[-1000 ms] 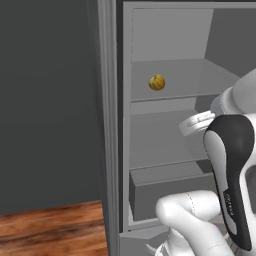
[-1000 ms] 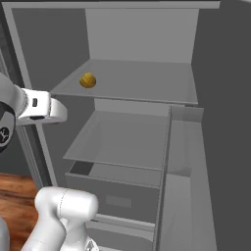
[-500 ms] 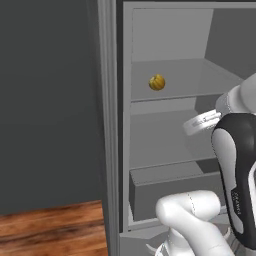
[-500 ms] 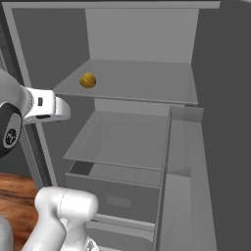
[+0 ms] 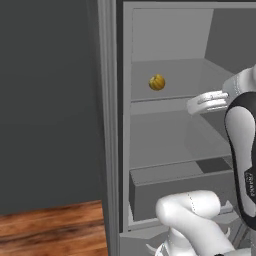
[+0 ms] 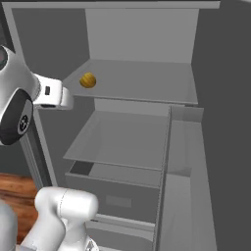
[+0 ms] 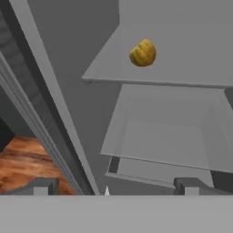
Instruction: Open the fridge, remove the kiwi, squash, and steak, and place them on any counter.
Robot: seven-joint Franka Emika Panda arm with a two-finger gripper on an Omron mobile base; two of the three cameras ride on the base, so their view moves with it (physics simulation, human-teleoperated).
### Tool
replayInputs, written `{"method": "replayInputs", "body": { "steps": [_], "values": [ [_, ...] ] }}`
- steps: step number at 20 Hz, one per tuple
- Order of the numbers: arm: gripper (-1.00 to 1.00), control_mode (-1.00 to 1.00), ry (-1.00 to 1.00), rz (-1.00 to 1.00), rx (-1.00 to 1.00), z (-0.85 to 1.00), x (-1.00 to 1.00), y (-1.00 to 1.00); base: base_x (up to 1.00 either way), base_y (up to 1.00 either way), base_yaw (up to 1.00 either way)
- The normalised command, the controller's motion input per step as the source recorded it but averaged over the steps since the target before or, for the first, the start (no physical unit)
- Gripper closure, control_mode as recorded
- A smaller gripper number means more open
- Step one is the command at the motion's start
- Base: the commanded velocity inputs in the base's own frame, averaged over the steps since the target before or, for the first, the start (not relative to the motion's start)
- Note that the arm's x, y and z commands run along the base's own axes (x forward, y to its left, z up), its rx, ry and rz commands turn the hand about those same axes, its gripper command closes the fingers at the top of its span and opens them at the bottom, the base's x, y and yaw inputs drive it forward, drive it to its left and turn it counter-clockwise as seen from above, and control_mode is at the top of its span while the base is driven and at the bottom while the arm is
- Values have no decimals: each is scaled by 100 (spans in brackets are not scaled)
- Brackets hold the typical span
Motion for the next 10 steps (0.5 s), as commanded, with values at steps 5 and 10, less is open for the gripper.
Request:
{"method": "replayInputs", "body": {
  "steps": [5, 10],
  "values": [
    [-100, -100, -1, -6, 1, 0, 20, 0, 0, 0, 0],
    [-100, -100, 0, -4, 0, 3, 32, 0, 0, 0, 0]
  ]
}}
